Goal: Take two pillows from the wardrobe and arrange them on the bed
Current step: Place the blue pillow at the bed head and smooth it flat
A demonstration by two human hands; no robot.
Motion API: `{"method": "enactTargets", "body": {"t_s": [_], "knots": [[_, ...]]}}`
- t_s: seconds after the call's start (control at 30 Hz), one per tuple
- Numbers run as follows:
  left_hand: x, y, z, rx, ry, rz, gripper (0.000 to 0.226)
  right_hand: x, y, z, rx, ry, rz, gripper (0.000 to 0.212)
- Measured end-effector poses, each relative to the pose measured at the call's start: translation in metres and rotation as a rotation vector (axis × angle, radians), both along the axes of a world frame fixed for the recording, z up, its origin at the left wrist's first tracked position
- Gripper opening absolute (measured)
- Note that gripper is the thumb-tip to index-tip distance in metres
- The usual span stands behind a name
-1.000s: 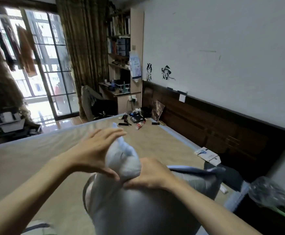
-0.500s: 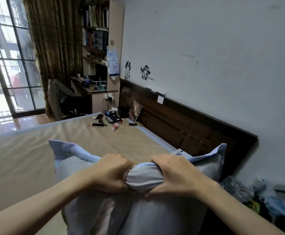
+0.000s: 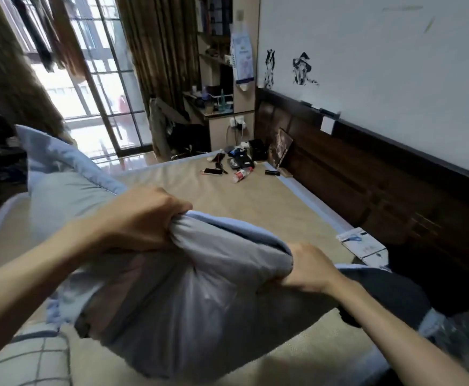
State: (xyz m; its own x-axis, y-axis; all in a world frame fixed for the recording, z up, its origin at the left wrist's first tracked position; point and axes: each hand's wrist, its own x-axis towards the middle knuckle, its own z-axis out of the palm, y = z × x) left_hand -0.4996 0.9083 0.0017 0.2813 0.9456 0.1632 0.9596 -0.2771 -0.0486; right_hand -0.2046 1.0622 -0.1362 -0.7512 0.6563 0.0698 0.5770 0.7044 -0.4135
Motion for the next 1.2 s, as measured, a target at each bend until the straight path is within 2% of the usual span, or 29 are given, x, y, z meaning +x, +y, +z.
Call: {"method": "enactTargets", "body": {"t_s": [0.1,0.23,0.3,0.43,0.57,0.87,0.97,1.1,1.2], "knots": [[0.004,0.021,-0.017,-0.082,0.009,0.175,0.029,0.002,0.035,-0.016,0.036,-0.037,0.021,0.057],[0.014,0.045,-0.035,-0.13,-0.04,0.319,0.056,0.003,0.08,-0.007,0.129,-0.063,0.128,0.062],[0.022,0.059,-0.043,-0.137,-0.029,0.355,0.062,0.008,0.105,0.004,0.205,-0.068,0.142,0.062],[0.039,0.088,-0.054,-0.099,0.002,0.367,0.044,0.021,0.145,0.016,0.39,-0.059,0.099,0.054],[0.051,0.119,-0.062,-0.077,0.128,0.377,0.028,0.035,0.171,0.019,0.555,-0.001,0.051,0.02],[0.033,0.171,-0.104,0.246,0.172,0.064,0.004,0.038,0.201,-0.005,0.642,0.125,-0.019,0.003],[0.008,0.21,-0.124,0.299,0.169,-0.036,0.005,0.026,0.222,-0.022,0.642,0.136,-0.05,0.019],[-0.04,0.306,-0.153,0.285,0.162,-0.157,0.015,-0.003,0.276,-0.042,0.607,0.051,-0.138,0.013],[-0.077,0.417,-0.166,0.228,0.202,-0.209,0.016,-0.031,0.349,-0.049,0.563,-0.091,-0.226,0.028]]}}
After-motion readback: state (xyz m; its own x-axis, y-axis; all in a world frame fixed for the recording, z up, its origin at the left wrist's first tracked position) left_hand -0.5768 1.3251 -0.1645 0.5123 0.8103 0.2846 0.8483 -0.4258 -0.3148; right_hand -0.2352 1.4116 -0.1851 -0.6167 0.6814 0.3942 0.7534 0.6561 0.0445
